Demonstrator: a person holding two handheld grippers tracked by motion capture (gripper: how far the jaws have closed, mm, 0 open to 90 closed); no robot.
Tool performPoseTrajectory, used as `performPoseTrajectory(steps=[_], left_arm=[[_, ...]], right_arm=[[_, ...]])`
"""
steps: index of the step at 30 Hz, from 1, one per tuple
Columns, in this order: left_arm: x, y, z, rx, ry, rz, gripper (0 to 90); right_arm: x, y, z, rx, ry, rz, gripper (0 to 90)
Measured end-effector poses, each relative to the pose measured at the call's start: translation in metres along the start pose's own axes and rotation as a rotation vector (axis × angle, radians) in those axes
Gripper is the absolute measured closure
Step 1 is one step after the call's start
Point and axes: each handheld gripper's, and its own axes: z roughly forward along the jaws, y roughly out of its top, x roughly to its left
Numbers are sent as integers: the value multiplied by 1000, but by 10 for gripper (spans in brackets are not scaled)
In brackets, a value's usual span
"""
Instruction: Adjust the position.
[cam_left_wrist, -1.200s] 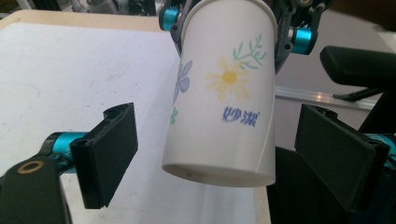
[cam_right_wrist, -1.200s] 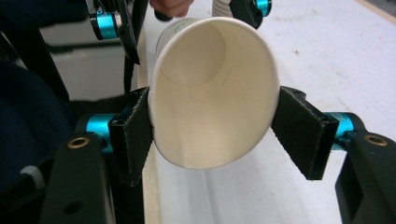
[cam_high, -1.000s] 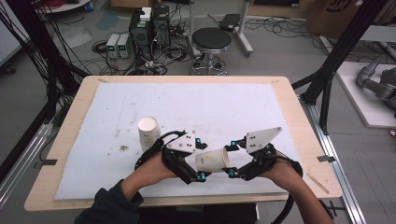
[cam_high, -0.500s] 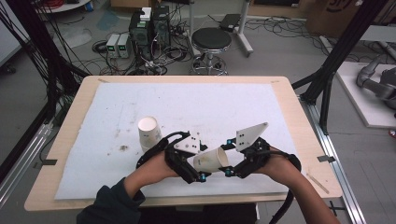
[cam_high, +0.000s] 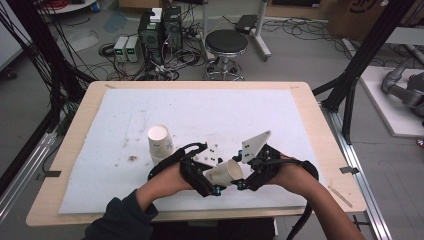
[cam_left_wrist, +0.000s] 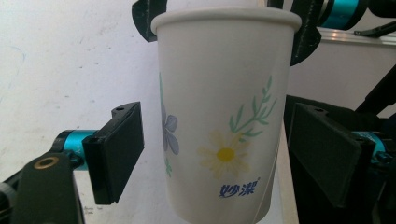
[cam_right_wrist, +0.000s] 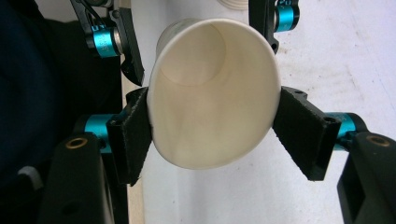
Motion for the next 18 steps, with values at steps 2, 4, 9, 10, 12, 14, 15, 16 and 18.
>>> performPoseTrajectory(steps=[2,4,9,10,12,14,15,16,18], left_arm=[[0,0,0,6,-2,-3,200],[0,0,1,9,-3,-5,211],[1,1,2,18,-9,-11,234],[1,1,2,17,-9,-12,241],[1,1,3,25,-13,-15,254],[2,1,4,26,-15,-12,271],[2,1,5,24,-20,-15,279],[1,1,6,23,-27,-19,294],[1,1,6,25,-30,-15,332]], right_arm=[[0,2,0,9,-1,-4,314],[0,4,0,8,-1,-10,314],[0,6,2,21,-2,-16,314],[1,6,3,21,-2,-16,314],[1,6,4,32,-4,-22,314],[1,6,5,35,-4,-23,314],[1,6,5,39,-5,-27,314],[1,6,6,35,-2,-25,314],[2,7,6,32,-6,-31,314]])
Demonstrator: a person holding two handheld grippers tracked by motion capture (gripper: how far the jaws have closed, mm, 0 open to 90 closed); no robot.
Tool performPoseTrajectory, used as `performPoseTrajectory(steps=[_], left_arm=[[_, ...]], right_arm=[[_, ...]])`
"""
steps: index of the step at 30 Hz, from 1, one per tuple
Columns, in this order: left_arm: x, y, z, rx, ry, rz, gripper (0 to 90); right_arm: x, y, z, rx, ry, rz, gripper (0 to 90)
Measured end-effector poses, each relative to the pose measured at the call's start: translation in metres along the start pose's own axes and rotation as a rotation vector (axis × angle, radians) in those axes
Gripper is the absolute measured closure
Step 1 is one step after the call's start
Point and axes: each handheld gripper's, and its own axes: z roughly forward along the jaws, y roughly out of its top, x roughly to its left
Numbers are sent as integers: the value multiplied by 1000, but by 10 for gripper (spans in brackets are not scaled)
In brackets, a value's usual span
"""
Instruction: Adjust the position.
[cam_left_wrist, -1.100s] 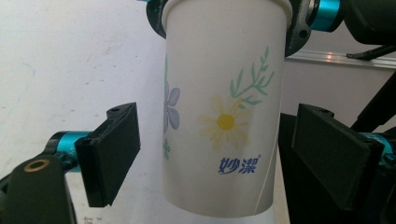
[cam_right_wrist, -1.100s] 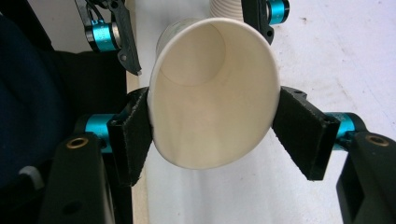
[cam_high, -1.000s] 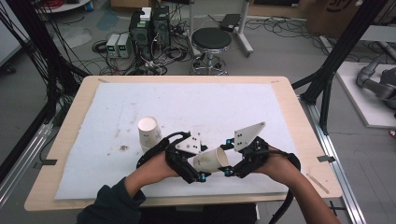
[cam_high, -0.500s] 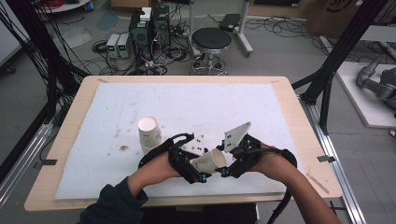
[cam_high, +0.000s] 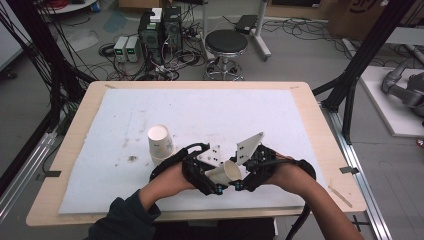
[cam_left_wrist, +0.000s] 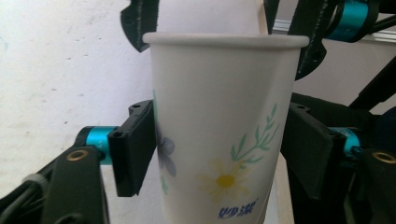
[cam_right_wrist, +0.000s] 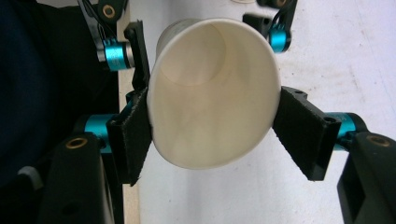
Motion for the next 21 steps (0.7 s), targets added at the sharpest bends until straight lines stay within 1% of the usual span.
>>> performPoseTrajectory(steps=[1,5,8,12,14,15,16,18,19,20,21], left_arm=[[0,0,0,-1,1,-2,347],[0,-1,1,-11,-10,-9,350],[0,-2,2,-18,-8,-15,348],[1,-4,2,-43,-5,-26,337],[1,-6,2,-58,5,-35,332],[2,-7,2,-66,11,-43,331],[2,-9,2,-75,14,-52,331],[4,-12,2,-91,22,-70,324],[5,-14,2,-110,24,-89,319],[6,-16,2,-113,29,-97,315],[7,-17,3,-123,36,-106,312]], right_arm=[[0,0,0,3,4,-2,314],[1,1,0,-7,3,-2,312],[1,1,0,-11,10,-4,302],[-1,-2,0,-43,16,27,269],[-2,-5,-1,-82,20,55,232],[-2,-7,-2,-112,25,72,220],[-3,-10,-4,-154,28,89,220],[-5,-15,-8,-206,33,122,220],[-6,-19,-10,-240,26,135,220],[-7,-24,-13,-278,19,160,220],[-8,-27,-15,-301,15,173,220]])
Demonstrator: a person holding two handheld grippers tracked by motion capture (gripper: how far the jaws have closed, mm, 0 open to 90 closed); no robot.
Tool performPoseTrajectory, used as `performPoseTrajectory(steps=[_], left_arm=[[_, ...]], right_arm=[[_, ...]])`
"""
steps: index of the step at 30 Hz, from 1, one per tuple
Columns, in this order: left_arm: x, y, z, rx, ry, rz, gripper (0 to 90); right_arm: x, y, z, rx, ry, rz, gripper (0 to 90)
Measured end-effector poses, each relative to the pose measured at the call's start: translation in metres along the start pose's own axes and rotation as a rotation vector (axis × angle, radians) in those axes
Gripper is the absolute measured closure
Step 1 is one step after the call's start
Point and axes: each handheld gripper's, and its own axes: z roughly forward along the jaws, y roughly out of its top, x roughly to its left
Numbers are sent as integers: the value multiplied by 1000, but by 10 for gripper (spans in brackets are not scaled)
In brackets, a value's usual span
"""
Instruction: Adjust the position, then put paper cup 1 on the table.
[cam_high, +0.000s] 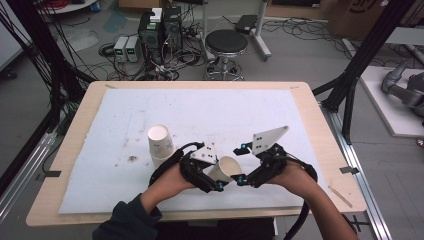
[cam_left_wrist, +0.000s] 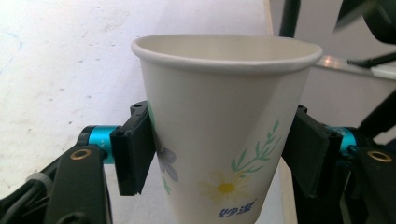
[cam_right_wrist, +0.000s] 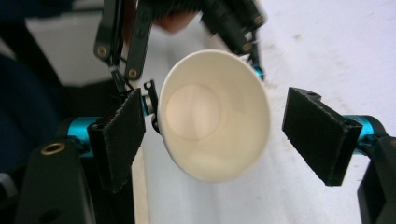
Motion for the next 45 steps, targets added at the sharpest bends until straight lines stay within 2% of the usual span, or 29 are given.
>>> performPoseTrajectory(steps=[2,5,9,12,14,15,17,21,28,37,45], left_arm=[[3,-4,0,-24,8,-24,309],[7,-8,0,-57,32,-47,307],[12,-11,-3,-130,84,-88,301],[16,-11,-7,-196,124,-113,300],[19,-11,-10,-243,157,-128,300],[19,-11,-10,-255,162,-133,299],[20,-12,-12,-301,184,-139,298],[23,-14,-16,-357,208,-146,296],[23,-19,-20,-448,240,-150,292],[24,-19,-23,-510,283,-161,292],[24,-18,-27,-526,316,-155,292]], right_arm=[[-4,-9,-8,-78,-20,43,220],[-8,-21,-18,-149,-60,91,218],[-11,-40,-30,-209,-119,143,217],[-11,-54,-39,-231,-169,180,217],[-10,-63,-44,-235,-205,200,218],[-9,-70,-46,-243,-221,221,217],[-8,-77,-48,-243,-244,239,218],[-6,-96,-51,-261,-298,274,218],[-4,-113,-53,-290,-338,311,218],[-1,-120,-51,-287,-350,331,218],[1,-123,-55,-295,-366,331,219]])
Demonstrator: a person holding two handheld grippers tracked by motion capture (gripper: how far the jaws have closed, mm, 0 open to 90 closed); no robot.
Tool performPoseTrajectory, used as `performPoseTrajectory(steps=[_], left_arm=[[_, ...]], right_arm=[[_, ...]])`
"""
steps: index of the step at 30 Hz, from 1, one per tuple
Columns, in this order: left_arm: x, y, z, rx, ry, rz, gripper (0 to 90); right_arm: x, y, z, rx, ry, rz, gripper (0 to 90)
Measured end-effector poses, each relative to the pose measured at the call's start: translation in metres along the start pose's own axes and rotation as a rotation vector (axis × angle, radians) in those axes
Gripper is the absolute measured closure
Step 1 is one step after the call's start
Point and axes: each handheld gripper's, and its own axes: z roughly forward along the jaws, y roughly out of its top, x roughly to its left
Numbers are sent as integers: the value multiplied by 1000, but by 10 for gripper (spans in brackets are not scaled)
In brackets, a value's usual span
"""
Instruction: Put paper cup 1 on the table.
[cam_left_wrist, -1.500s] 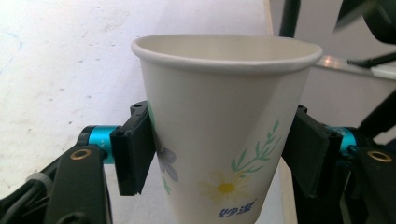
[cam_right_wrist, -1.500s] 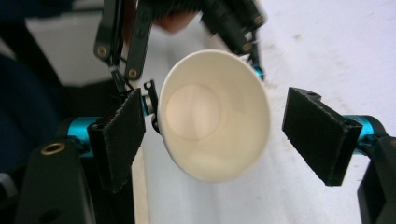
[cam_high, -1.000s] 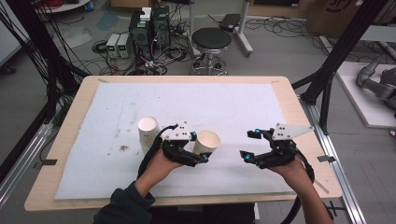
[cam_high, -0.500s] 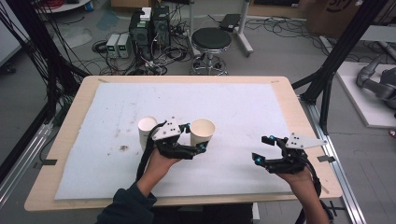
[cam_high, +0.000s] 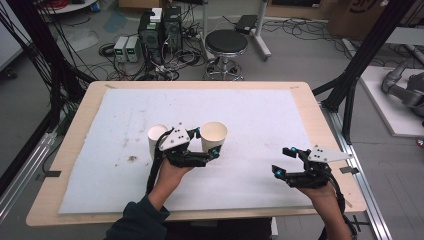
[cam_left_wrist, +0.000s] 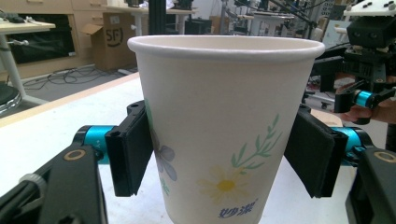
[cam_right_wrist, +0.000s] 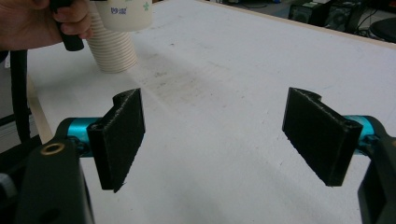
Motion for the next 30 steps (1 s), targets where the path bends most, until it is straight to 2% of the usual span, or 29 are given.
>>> performPoseTrajectory(steps=[7,20,30], left_arm=[[2,7,4,-25,27,18,292],[3,7,14,-32,28,17,292],[7,9,29,-38,35,19,292]], right_arm=[[0,-1,-3,-5,-12,-9,219],[1,-4,-5,-7,-21,-22,219],[2,-5,-3,2,-17,-20,219]])
